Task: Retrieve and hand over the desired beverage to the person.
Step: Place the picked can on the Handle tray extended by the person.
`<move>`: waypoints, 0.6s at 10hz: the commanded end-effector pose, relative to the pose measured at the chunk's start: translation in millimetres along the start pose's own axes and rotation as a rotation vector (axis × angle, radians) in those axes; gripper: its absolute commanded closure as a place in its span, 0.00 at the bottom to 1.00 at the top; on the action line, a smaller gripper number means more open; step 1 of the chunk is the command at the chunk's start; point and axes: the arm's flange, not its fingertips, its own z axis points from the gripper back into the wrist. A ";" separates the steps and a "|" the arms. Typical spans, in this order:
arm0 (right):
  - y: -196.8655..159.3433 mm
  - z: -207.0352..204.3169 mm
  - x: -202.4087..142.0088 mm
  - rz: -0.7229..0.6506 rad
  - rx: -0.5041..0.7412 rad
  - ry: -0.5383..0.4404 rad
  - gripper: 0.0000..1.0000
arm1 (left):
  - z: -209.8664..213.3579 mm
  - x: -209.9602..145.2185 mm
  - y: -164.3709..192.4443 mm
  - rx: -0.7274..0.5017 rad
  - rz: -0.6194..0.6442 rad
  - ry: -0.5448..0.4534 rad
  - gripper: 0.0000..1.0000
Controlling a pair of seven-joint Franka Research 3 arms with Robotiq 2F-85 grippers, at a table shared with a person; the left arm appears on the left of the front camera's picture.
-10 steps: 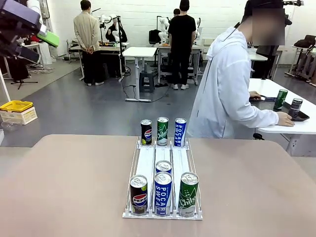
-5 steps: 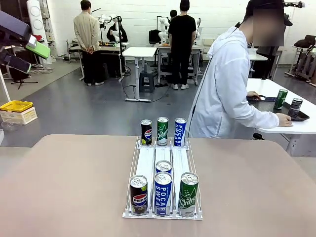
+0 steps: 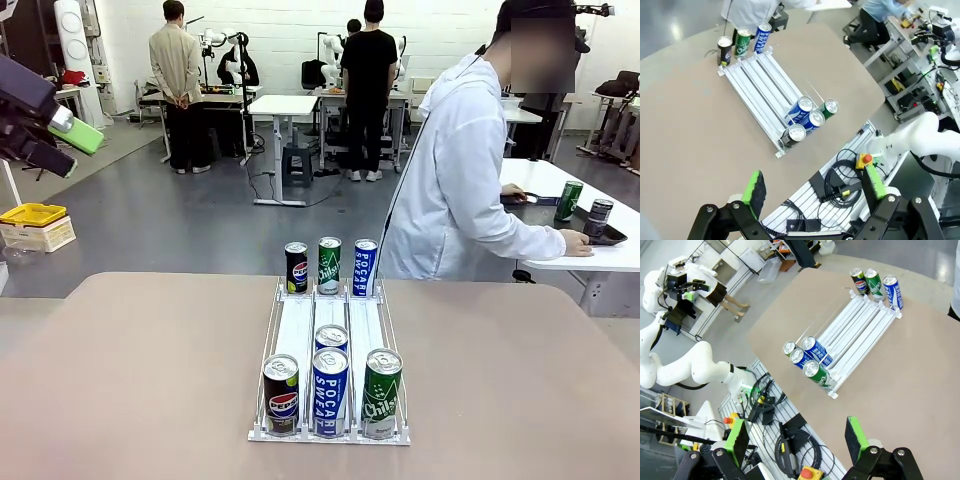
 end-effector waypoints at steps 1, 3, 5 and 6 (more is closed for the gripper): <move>-0.4 -1.0 2.0 0.016 0.034 -0.023 0.00 | -0.7 0.5 -7.7 0.021 0.000 -0.006 0.00; -0.4 -1.0 2.0 0.016 0.034 -0.023 0.00 | -0.7 0.5 -7.7 0.021 0.000 -0.006 0.00; -0.4 -1.0 2.0 0.016 0.034 -0.023 0.00 | -0.7 0.5 -7.7 0.021 0.000 -0.006 0.00; -0.4 -1.0 2.0 0.016 0.034 -0.023 0.00 | -0.7 0.5 -7.7 0.021 0.000 -0.006 0.00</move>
